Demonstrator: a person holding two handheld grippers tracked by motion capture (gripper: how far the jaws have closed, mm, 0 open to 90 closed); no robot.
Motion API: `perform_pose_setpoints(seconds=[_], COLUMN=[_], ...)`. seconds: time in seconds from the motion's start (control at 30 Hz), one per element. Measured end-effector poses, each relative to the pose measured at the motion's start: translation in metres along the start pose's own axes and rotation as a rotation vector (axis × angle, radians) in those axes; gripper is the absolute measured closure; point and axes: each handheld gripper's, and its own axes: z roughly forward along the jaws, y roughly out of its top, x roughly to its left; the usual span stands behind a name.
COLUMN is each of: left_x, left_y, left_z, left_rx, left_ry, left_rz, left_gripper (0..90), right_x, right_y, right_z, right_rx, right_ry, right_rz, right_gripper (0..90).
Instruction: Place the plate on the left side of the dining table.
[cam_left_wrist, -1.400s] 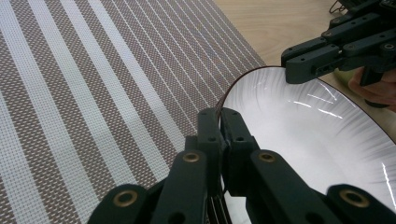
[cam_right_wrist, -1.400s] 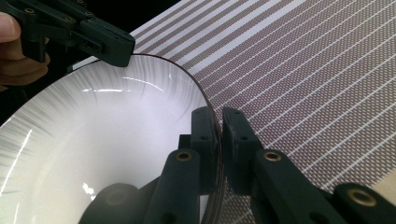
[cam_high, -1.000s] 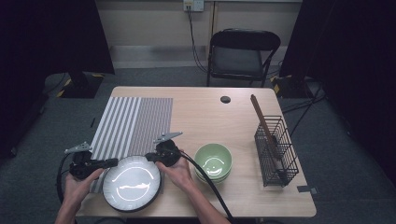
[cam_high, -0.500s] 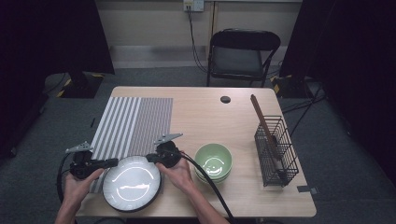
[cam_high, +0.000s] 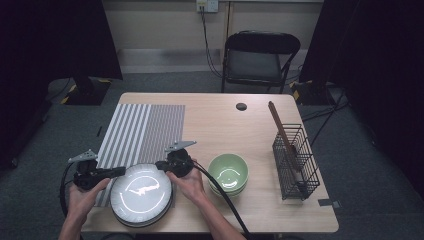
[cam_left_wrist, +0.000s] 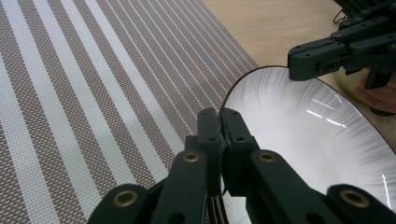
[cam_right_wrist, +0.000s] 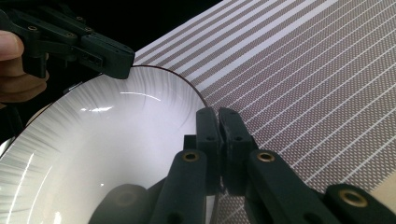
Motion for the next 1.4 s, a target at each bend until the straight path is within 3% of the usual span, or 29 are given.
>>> perform_pose_setpoints(seconds=[0.2,0.23,0.3,0.43,0.63,0.9,1.07,1.4], left_x=[0.001,0.0,0.0,0.0,-0.001,0.003,0.002,0.003], left_y=[0.0,0.0,0.0,0.001,0.005,0.011,0.016,0.016], left_z=[0.0,0.001,0.001,0.002,0.0,0.0,0.001,-0.001], left_rx=[0.001,0.005,0.002,0.01,0.005,-0.011,-0.005,-0.023], left_ry=[-0.003,-0.003,-0.01,0.0,0.02,0.022,0.038,0.027], left_rz=[-0.003,-0.001,-0.006,0.006,0.016,0.008,0.03,0.003], left_gripper=[87.9,87.8,87.9,87.8,87.8,87.9,87.8,87.9], right_x=[-0.001,0.0,0.001,-0.001,-0.003,-0.006,-0.008,-0.007], right_y=[-0.001,-0.003,-0.006,-0.012,-0.005,0.007,0.01,0.014], right_z=[0.0,0.001,0.002,0.0,-0.001,0.003,0.002,0.001], right_rx=[-0.003,0.022,0.048,0.025,-0.007,-0.01,-0.01,-0.019], right_ry=[0.007,0.004,0.003,0.016,0.013,-0.005,-0.003,-0.004], right_rz=[-0.016,-0.027,-0.037,-0.003,0.013,0.001,-0.002,-0.007], right_gripper=[87.4,83.3,83.4,85.8,87.9,87.8,87.9,87.8])
